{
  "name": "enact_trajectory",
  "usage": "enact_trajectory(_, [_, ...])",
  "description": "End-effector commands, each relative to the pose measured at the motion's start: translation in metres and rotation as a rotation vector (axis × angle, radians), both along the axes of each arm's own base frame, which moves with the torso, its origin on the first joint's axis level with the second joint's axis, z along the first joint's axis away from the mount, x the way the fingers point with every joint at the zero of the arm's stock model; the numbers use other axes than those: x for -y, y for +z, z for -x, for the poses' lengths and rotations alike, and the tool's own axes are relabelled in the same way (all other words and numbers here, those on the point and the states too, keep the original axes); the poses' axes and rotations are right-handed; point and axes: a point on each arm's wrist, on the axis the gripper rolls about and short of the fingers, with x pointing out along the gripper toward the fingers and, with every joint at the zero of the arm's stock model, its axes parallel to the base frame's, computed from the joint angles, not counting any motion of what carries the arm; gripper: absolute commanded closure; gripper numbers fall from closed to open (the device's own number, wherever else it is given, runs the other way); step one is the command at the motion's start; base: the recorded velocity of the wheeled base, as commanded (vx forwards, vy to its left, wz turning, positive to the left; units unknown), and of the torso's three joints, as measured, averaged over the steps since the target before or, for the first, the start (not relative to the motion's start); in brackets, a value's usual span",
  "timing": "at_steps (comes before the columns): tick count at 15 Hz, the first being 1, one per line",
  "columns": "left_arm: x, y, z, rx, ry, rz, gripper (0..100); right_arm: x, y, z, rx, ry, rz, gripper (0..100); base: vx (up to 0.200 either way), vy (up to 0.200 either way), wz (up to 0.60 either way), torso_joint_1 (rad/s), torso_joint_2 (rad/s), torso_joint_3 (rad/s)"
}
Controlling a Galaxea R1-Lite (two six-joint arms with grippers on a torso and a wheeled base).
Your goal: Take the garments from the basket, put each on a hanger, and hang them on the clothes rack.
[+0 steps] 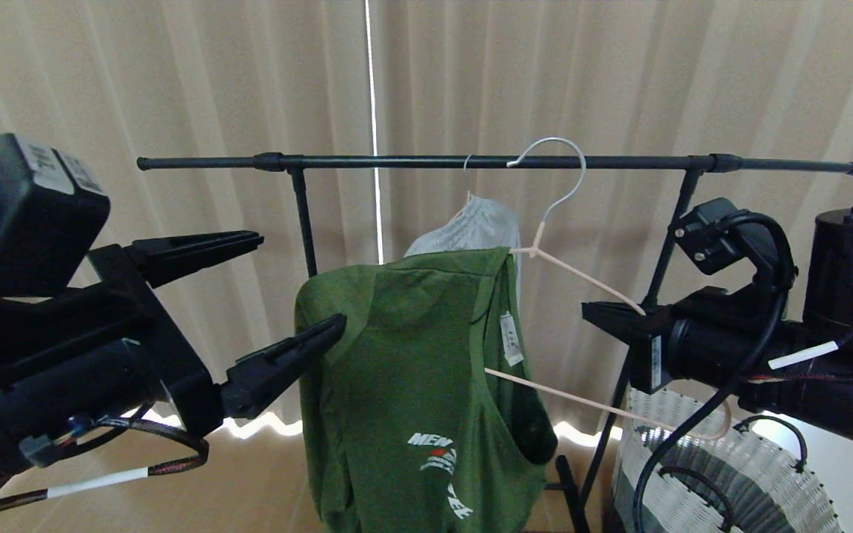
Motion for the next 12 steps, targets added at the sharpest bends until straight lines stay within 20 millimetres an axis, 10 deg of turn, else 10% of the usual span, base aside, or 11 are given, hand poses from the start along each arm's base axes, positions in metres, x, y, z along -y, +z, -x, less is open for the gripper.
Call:
enact_trajectory(1, [0.008, -0.002, -0.011, 0.009, -0.002, -0.046, 0, 0.003, 0.000, 0.003, 0.003, -0.001, 0.000, 100, 0.000, 0.000, 0.00, 0.000, 0.00, 0.000])
enact_trajectory(12, [0.051, -0.027, -0.065, 0.038, -0.124, -0.271, 0, -0.005, 0.000, 0.002, 0.052, 0.068, 0.082, 100, 0.000, 0.000, 0.00, 0.000, 0.00, 0.000])
